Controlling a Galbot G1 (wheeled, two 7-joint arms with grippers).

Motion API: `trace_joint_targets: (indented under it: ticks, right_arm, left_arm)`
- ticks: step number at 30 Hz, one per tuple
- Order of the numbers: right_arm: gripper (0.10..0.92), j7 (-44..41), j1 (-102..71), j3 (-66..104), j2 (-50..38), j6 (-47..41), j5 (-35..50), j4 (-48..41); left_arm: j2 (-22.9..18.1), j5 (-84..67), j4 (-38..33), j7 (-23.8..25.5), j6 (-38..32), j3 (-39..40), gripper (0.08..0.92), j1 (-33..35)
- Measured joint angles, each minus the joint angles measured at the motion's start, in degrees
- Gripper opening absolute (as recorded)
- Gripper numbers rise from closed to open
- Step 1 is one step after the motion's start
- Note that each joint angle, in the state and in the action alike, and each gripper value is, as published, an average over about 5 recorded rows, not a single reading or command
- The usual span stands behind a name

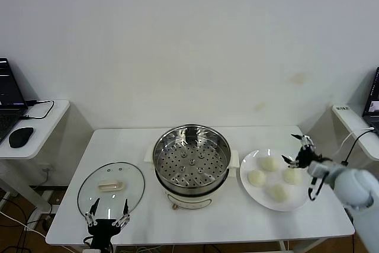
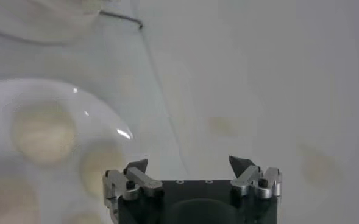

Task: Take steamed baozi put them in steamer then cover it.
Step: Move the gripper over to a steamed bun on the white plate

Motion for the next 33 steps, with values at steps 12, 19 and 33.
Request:
trace_joint_targets:
  ticks: [12, 19, 33]
  right_arm:
    - [0.823, -15.85, 26.26, -26.65, -4.29, 0.68, 3.58, -11.72]
    - [0.823, -21.30, 37.42, -40.39, -3.46, 1.39, 4.85, -17.64]
    - [0.823, -24.15, 44.52, -52.26, 1.71, 1.97, 3.80, -25.92]
  left_arm:
    - [0.26, 0.16, 0.16, 0.30, 0.46, -1.05, 0.823, -0.06]
    - [0.40, -0.18, 0.10, 0.52, 0.39, -1.62, 0.823, 0.10]
    - [0.66, -0.38, -0.08, 0.80, 0.29, -2.70, 0.823, 0.03]
